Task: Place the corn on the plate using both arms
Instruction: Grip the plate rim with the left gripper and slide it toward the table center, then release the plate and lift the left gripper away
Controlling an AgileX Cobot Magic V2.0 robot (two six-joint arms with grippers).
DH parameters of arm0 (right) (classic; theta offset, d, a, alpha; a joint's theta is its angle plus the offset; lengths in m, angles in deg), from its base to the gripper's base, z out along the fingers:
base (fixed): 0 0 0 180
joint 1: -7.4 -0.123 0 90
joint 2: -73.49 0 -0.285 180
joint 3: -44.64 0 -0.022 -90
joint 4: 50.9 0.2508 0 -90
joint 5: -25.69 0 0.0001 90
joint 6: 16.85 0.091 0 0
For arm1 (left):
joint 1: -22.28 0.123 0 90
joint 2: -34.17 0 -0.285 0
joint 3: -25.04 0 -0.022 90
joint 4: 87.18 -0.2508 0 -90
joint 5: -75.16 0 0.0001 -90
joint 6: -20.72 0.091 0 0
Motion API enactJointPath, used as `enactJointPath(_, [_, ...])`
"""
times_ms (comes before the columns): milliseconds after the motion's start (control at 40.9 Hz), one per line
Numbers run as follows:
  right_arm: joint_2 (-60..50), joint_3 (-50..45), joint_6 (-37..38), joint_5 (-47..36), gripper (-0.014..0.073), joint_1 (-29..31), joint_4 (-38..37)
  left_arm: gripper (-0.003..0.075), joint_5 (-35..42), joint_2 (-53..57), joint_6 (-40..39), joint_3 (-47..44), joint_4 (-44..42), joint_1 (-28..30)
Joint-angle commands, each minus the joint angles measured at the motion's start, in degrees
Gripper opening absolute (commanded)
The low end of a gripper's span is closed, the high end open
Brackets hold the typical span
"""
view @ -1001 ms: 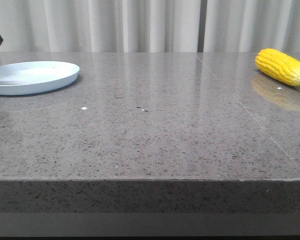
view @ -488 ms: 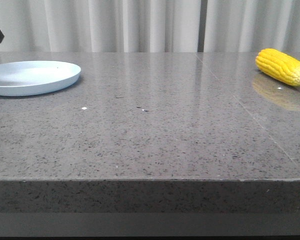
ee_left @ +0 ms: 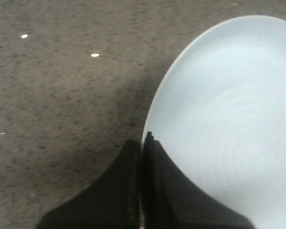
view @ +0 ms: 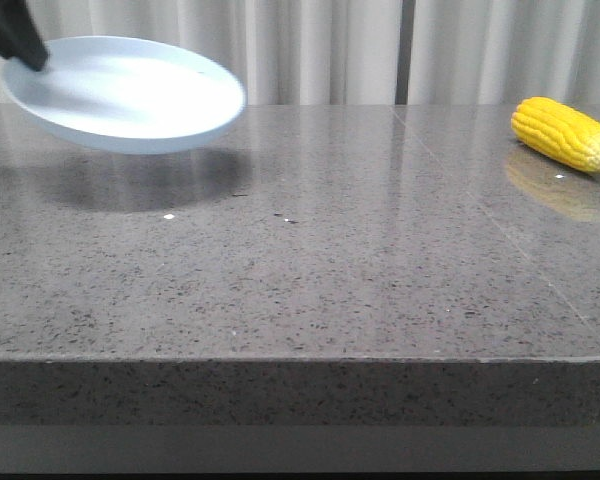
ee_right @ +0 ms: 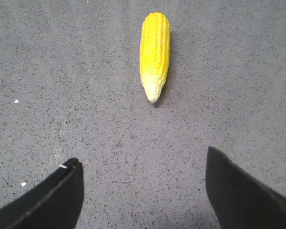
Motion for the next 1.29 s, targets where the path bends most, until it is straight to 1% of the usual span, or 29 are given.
enactJointPath(0, [0.44,1.91,-0.26,-4.18,0.0559,0.34,-0.6,-0.002,2.49,2.78,0.1,1.58,1.84,-4.13])
enactJointPath(171, [0.44,1.91,-0.26,-4.18,0.0559,0.34,-0.6,-0.002,3.56,0.79,0.1,1.58,2.41,-10.06])
enactJointPath(317, [0.44,1.91,-0.26,-4.18,0.0559,0.34,-0.6,-0.002,5.77,-2.01,0.1,1.58,3.33,-13.23])
enactJointPath(464, [0.44,1.91,-0.26,-4.18,0.0559,0.34,-0.6,-0.002,8.04,-4.84,0.1,1.58,3.97,-14.45])
enactJointPath(635, [0.44,1.91,-0.26,-4.18,0.0559,0.34,-0.6,-0.0013,9.47,-6.69,0.1,1.58,5.4,-14.45])
enactJointPath(684, [0.44,1.91,-0.26,-4.18,0.0559,0.34,-0.6,0.0016,9.47,-6.93,0.1,1.58,5.4,-14.45])
enactJointPath(757, [0.44,1.91,-0.26,-4.18,0.0559,0.34,-0.6,0.0113,9.26,-7.18,0.1,1.58,5.4,-14.45])
enactJointPath(855, [0.44,1.91,-0.26,-4.18,0.0559,0.34,-0.6,0.0262,9.26,-7.18,0.1,1.58,5.29,-14.45])
enactJointPath(952, [0.44,1.91,-0.26,-4.18,0.0559,0.34,-0.6,0.036,9.26,-7.18,0.1,1.58,5.29,-14.45])
enactJointPath(1001, [0.44,1.91,-0.26,-4.18,0.0559,0.34,-0.6,0.0379,9.26,-7.18,0.1,1.58,5.29,-14.45])
enactJointPath(1172, [0.44,1.91,-0.26,-4.18,0.0559,0.34,-0.6,0.0378,7.89,-4.6,0.1,1.58,3.82,-14.59])
enactJointPath(1270, [0.44,1.91,-0.26,-4.18,0.0559,0.34,-0.6,0.0378,7.01,-1.14,0.1,1.58,2.0,-16.01])
